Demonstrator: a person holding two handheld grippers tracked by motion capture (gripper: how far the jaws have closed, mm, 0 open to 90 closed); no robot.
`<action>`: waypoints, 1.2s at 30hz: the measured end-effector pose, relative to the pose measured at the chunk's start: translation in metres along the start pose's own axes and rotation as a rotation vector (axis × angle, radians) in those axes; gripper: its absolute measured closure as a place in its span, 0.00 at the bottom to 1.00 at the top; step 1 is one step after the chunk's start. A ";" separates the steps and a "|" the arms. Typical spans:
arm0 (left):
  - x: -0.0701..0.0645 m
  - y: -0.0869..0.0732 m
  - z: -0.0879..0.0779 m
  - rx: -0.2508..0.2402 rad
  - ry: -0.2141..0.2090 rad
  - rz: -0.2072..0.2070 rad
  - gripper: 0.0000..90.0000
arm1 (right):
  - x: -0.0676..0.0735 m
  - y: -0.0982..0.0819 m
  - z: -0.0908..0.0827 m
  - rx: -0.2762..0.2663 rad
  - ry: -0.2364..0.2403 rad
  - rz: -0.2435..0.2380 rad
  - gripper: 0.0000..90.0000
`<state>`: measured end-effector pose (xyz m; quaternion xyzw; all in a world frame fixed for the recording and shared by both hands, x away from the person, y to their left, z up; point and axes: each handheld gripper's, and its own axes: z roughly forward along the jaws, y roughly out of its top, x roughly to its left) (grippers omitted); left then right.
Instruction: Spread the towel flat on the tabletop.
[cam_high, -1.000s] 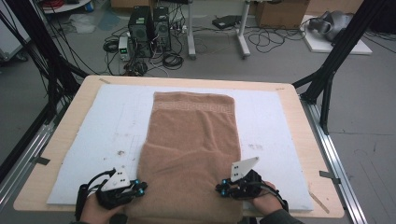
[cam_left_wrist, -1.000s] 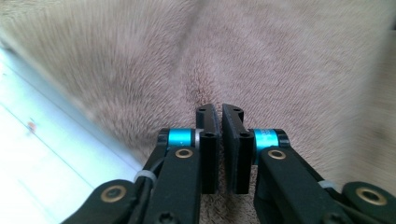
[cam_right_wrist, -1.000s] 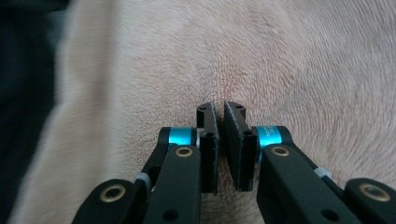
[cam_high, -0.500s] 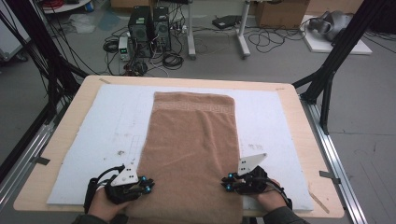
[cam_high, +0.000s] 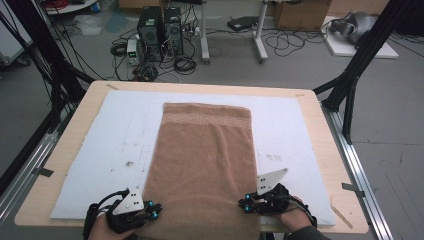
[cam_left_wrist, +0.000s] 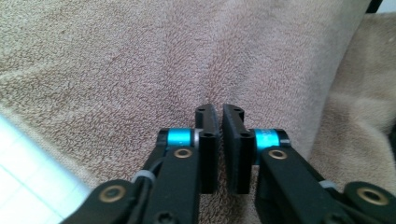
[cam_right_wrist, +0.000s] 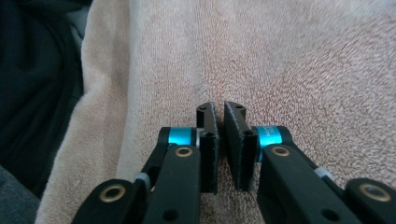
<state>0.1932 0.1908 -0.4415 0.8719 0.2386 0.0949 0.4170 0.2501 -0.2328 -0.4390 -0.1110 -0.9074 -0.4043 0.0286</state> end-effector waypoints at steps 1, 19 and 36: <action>0.002 0.001 -0.001 -0.013 0.001 -0.017 0.86 | 0.000 0.000 -0.002 -0.012 -0.002 0.004 0.89; 0.067 0.050 -0.009 -0.160 0.106 -0.113 0.41 | -0.053 0.029 -0.026 -0.153 -0.197 0.158 0.33; 0.100 0.080 -0.007 -0.150 0.134 -0.132 0.37 | -0.081 0.055 -0.038 -0.160 -0.250 0.162 0.29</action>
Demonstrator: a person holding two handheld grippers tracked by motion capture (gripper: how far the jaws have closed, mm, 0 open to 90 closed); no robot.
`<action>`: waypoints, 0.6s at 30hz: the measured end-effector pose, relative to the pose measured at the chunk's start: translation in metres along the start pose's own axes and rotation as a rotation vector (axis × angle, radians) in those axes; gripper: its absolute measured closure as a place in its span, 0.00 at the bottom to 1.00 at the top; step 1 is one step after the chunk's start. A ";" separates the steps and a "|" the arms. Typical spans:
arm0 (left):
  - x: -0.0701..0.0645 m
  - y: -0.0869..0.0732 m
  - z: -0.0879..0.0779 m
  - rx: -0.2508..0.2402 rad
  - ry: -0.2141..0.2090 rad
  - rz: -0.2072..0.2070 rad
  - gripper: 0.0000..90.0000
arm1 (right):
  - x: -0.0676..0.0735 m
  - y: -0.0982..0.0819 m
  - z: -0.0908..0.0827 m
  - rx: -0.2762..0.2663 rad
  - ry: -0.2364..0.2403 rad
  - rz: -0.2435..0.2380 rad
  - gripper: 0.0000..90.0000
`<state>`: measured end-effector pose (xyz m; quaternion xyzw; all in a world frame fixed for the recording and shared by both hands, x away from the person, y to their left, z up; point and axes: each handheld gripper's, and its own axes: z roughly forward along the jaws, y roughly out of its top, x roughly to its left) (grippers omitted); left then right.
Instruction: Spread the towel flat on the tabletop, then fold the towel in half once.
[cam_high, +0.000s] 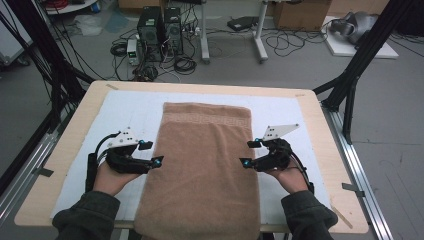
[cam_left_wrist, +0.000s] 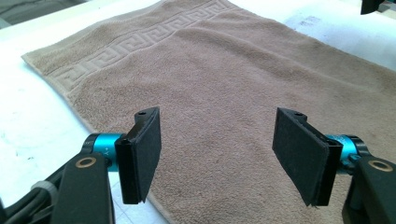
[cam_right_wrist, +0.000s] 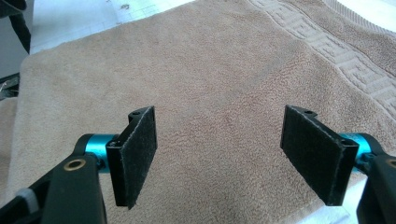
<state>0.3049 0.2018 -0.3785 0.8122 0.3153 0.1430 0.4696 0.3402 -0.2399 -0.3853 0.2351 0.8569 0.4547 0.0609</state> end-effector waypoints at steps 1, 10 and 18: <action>0.002 0.000 0.001 0.001 0.004 -0.004 0.37 | -0.001 0.001 0.000 0.001 -0.004 -0.004 0.29; 0.016 0.026 0.001 0.017 0.043 -0.001 0.37 | -0.016 0.026 -0.006 0.001 -0.026 -0.024 0.31; 0.043 0.050 0.015 0.000 0.077 -0.020 0.39 | -0.042 0.053 -0.005 0.004 -0.093 -0.024 0.31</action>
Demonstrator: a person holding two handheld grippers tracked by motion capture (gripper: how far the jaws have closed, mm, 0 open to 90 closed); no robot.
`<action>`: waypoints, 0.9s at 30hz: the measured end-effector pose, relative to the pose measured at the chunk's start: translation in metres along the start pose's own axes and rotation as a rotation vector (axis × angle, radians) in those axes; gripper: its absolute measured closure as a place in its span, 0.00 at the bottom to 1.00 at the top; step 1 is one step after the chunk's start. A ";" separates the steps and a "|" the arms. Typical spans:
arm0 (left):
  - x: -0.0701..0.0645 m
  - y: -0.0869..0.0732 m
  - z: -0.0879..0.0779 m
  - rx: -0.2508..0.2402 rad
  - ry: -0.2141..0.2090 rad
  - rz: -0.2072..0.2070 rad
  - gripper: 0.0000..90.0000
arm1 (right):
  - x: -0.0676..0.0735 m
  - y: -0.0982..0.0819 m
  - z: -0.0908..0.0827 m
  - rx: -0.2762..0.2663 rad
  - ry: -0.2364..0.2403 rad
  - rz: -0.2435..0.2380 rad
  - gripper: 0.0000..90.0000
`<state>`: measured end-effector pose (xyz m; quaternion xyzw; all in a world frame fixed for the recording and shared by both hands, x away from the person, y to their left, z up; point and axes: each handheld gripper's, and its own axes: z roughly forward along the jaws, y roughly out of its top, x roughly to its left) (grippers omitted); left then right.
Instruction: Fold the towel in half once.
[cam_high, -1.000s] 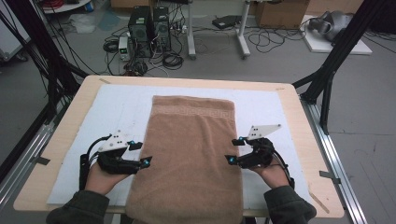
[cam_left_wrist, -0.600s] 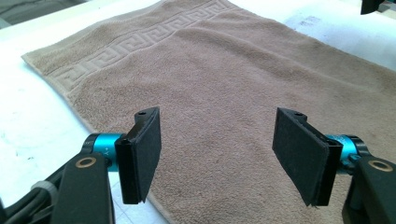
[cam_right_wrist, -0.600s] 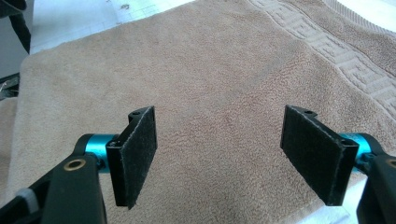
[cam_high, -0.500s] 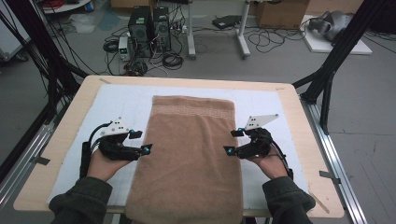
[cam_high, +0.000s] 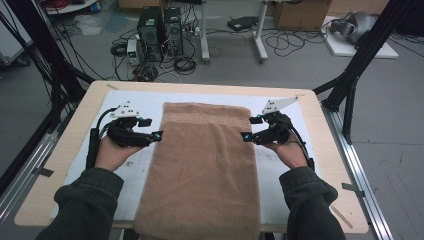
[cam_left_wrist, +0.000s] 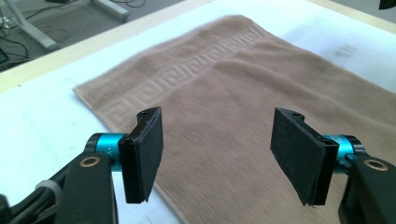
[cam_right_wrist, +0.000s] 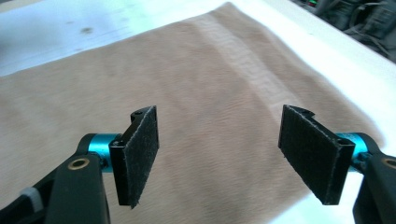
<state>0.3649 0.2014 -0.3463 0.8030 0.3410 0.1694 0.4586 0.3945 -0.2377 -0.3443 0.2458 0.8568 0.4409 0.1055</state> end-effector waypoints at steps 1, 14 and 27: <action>0.004 0.001 0.004 -0.002 0.000 -0.010 0.39 | -0.004 0.001 0.002 -0.006 -0.010 0.010 0.31; 0.043 -0.023 0.067 0.082 -0.001 -0.094 0.41 | -0.047 -0.034 0.050 0.077 -0.075 0.093 0.40; 0.044 -0.041 0.102 0.233 0.147 -0.080 0.59 | -0.063 -0.059 0.074 0.181 -0.123 0.169 0.51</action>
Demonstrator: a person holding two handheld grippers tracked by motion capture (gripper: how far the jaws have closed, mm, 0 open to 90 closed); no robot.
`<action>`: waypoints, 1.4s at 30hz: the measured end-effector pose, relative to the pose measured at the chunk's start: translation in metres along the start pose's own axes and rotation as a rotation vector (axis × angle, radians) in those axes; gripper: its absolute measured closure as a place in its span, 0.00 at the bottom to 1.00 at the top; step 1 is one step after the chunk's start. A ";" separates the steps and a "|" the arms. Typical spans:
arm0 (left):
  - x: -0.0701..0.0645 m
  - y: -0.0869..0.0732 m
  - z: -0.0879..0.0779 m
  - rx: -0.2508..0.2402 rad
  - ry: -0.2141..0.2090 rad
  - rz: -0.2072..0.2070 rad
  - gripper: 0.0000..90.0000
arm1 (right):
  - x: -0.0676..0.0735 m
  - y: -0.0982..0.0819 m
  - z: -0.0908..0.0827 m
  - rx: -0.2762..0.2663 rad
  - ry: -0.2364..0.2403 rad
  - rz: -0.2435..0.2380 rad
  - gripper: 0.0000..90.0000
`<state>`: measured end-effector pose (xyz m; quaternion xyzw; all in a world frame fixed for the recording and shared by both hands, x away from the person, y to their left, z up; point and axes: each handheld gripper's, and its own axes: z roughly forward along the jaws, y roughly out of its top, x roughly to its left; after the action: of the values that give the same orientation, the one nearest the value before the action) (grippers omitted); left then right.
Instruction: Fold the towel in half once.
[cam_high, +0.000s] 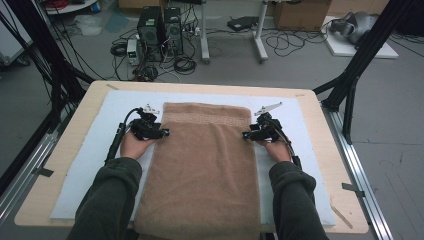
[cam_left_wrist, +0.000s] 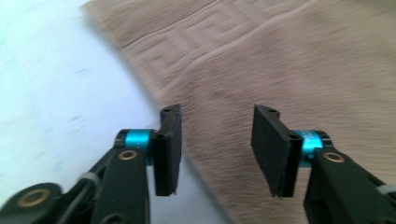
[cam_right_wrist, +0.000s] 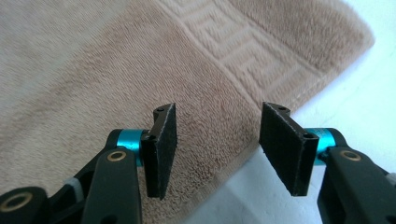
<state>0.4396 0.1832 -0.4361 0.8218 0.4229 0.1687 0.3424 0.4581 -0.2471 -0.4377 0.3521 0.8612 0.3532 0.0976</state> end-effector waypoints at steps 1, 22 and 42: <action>-0.001 -0.001 0.002 0.003 -0.005 0.006 0.60 | -0.001 -0.001 0.001 -0.006 0.003 0.004 0.52; 0.014 0.021 -0.041 -0.202 -0.024 -0.117 0.94 | -0.003 0.032 -0.037 -0.157 0.055 0.004 0.93; -0.033 -0.055 -0.110 -0.196 -0.133 0.066 0.94 | 0.058 -0.005 -0.083 -0.128 0.243 -0.075 0.93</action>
<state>0.3259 0.2252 -0.3963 0.8073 0.3536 0.1653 0.4426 0.3780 -0.2549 -0.3751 0.2672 0.8551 0.4435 0.0280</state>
